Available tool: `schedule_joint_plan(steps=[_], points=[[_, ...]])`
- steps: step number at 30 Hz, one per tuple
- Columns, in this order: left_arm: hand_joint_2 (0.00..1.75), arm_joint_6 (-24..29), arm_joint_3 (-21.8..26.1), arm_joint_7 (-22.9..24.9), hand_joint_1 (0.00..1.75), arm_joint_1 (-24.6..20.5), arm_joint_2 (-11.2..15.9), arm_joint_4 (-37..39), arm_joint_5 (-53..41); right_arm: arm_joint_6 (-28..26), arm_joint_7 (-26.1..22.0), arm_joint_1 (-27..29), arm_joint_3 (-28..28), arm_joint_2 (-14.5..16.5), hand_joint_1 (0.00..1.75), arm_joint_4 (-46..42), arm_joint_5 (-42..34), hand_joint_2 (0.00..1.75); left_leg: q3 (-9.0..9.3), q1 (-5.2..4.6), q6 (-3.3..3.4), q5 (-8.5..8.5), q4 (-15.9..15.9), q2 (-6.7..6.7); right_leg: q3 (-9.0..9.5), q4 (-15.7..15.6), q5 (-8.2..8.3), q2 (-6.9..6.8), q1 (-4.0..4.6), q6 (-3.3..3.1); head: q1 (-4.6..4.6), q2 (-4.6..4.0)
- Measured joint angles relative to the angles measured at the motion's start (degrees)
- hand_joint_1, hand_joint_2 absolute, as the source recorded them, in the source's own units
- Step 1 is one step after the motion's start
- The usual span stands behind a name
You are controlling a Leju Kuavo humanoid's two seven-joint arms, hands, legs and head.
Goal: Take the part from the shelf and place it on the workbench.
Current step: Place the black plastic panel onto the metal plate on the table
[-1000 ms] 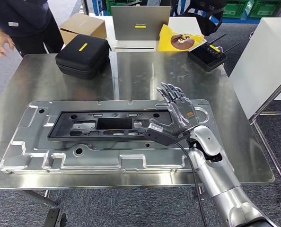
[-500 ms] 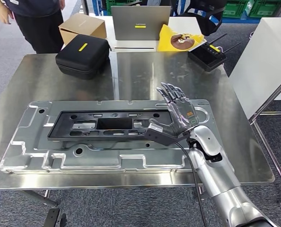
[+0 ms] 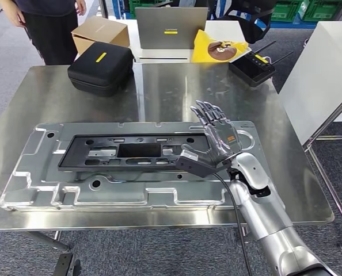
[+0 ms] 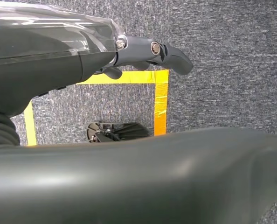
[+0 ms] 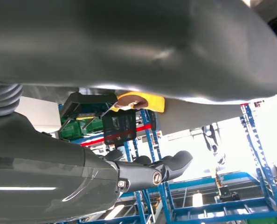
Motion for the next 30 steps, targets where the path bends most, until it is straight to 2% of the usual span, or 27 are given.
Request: schedule_joint_plan(steps=[30], points=[[0.0,0.0,0.0,0.0,0.0,0.0,0.0,0.0,0.0,0.0,0.0,0.0,0.0,0.0,0.0,0.0,0.0,0.0,0.0,0.0,0.0,0.0,0.0,0.0,0.0,0.0,0.0,0.0,0.0,0.0,0.01,0.0]])
